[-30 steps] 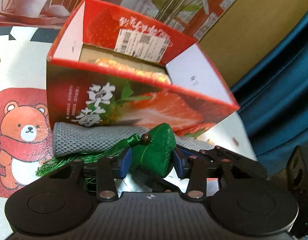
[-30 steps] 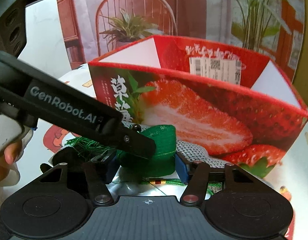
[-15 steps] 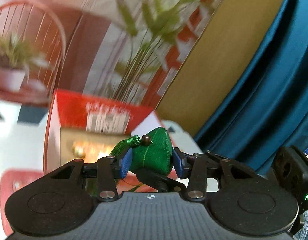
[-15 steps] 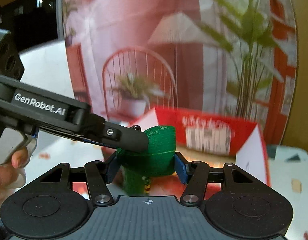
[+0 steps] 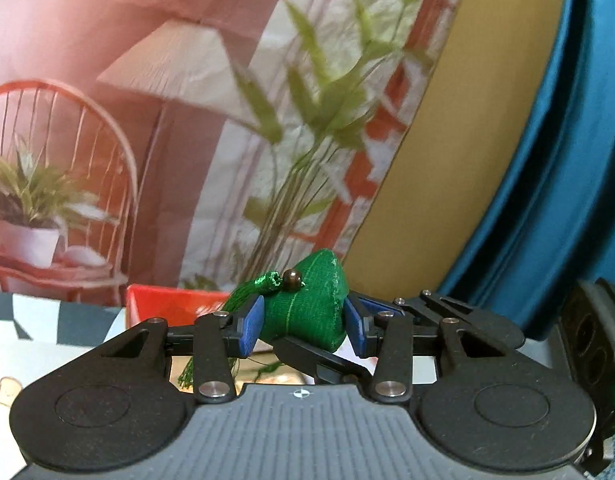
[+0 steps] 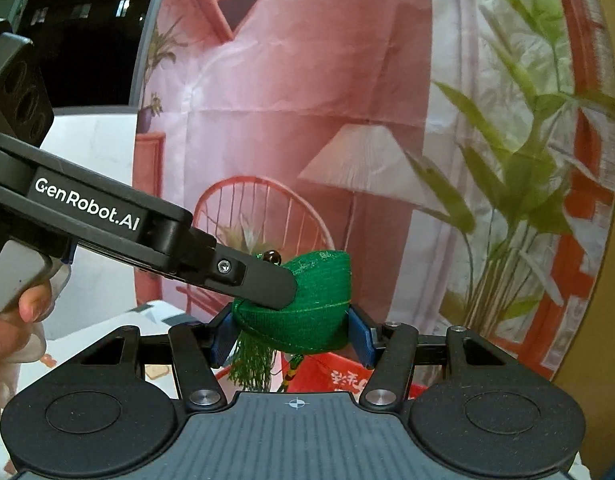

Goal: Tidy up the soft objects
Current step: 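Lift the green plush with both grippers, lower it into the box, open, then close the left gripper on the black dotted glove while the right gripper grips it too, then carry the black glove with both grippers into the box and open both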

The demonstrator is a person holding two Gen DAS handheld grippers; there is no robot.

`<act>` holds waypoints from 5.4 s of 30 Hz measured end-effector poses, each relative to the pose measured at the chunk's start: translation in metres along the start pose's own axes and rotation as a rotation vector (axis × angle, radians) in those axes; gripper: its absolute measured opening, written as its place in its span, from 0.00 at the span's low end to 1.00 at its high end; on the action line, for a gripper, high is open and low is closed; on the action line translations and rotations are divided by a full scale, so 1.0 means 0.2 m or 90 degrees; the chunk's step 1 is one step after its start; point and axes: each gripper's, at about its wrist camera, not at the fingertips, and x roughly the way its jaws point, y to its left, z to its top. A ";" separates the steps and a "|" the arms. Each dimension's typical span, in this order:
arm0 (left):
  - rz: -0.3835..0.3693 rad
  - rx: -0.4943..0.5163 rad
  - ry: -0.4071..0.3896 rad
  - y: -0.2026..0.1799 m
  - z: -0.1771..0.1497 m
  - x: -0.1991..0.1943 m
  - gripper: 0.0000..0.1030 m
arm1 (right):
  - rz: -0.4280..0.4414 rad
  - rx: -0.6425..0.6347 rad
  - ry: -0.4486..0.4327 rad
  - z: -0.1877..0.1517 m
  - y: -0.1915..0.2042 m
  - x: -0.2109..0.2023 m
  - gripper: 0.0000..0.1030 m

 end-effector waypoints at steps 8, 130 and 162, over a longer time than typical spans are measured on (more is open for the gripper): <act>0.029 -0.012 0.092 0.12 -0.16 0.20 0.44 | 0.013 0.033 0.103 -0.22 0.01 0.20 0.53; 0.081 -0.071 0.186 0.07 -0.99 -0.23 0.13 | -0.001 0.278 0.290 -0.88 0.16 -0.61 0.19; 0.191 0.003 0.047 0.12 -0.23 0.24 0.12 | -0.068 0.093 0.160 -0.26 -0.25 0.26 0.17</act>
